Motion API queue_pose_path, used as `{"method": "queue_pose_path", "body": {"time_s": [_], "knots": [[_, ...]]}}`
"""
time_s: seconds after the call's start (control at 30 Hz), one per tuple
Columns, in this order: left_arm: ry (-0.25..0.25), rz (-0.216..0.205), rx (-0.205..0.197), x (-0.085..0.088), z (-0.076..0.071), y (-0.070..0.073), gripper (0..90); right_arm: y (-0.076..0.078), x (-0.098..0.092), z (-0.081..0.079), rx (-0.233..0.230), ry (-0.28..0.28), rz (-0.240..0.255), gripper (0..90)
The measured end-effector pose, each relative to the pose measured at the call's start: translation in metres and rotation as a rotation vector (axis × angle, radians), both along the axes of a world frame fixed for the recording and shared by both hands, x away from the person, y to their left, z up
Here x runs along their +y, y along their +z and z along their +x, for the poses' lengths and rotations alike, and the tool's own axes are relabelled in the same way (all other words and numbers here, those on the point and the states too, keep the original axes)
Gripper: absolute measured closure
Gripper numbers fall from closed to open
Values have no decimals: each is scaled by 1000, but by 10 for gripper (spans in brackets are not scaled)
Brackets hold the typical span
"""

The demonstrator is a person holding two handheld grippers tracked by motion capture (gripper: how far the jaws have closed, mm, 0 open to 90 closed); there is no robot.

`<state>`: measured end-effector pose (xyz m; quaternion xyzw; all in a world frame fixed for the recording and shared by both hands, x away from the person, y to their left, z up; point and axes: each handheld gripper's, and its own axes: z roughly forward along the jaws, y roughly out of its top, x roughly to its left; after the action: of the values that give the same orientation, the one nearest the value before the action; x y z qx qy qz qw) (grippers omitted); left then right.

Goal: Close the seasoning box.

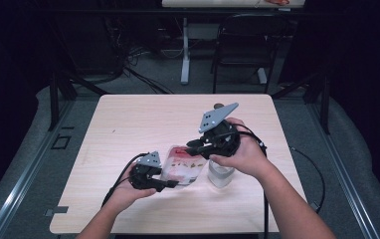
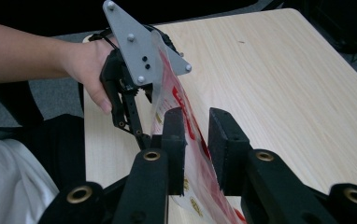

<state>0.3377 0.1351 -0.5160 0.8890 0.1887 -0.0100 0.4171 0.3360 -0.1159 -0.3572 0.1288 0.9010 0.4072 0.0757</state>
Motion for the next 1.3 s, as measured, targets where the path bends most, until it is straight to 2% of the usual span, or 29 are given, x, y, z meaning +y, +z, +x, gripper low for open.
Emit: {"method": "queue_pose_path", "body": {"time_s": [0.2,0.43,0.8,0.93,1.13,1.23,1.3], "knots": [[8,8,-2,2,-1,0,598,-3,-7,-3,-21,-31,30,775],[6,38,-4,6,-3,-1,599,-10,-10,-9,-49,-52,37,797],[19,66,-6,10,-5,-1,602,-21,-14,-10,-37,-64,82,893],[18,67,2,13,-4,-2,603,-24,-12,-10,-45,-69,81,900],[40,78,-14,16,-5,0,605,-27,-12,-10,-44,-79,90,900],[35,60,-8,18,-5,1,606,-26,-13,-9,-42,-84,93,900],[37,70,-11,18,-5,2,607,-26,-14,-9,-42,-89,95,900]]}}
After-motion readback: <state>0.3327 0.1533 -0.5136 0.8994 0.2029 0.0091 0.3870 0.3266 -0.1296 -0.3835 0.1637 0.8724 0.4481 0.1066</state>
